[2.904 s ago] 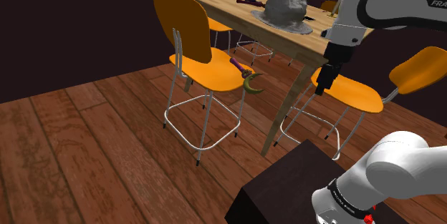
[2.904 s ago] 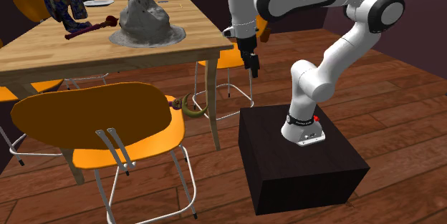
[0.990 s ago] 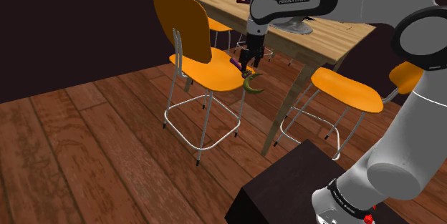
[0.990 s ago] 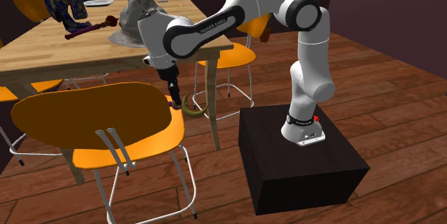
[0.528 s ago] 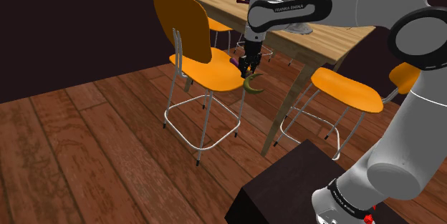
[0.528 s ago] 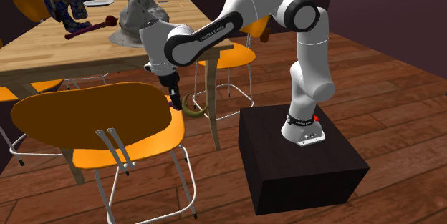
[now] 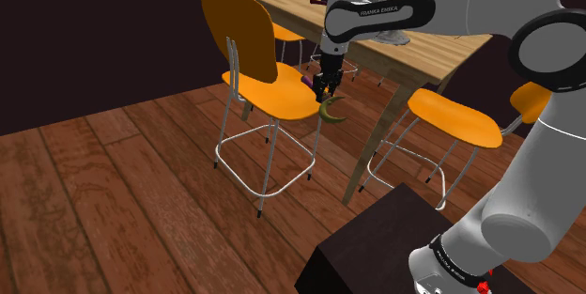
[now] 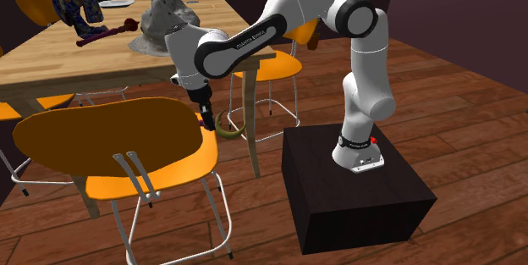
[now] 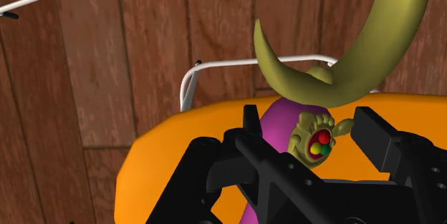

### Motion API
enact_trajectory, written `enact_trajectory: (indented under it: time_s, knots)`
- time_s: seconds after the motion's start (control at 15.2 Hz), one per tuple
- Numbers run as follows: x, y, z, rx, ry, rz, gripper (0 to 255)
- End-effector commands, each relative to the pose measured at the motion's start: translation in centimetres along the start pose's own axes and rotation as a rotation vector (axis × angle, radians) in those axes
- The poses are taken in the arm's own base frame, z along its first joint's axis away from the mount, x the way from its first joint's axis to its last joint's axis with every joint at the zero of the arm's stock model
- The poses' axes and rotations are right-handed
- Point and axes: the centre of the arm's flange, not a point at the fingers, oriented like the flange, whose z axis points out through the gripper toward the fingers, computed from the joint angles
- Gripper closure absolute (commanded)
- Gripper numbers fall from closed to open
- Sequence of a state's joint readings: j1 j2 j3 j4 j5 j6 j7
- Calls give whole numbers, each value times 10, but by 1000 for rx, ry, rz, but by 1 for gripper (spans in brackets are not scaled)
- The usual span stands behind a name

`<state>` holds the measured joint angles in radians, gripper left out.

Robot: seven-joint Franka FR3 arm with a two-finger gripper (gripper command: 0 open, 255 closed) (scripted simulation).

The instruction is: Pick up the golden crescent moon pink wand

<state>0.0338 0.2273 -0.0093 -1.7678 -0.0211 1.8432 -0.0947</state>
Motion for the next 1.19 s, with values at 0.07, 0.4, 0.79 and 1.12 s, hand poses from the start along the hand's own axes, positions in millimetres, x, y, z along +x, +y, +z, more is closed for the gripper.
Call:
enact_trajectory:
  time_s: [0.07, 0.4, 0.79, 1.12]
  knots:
    - [0, 0, -4, 0, 0, 1, 255]
    - [-4, 0, -30, 0, 0, 1, 255]
    - [-8, 0, -62, 0, 0, 1, 255]
    - [-11, 0, -78, 0, 0, 1, 255]
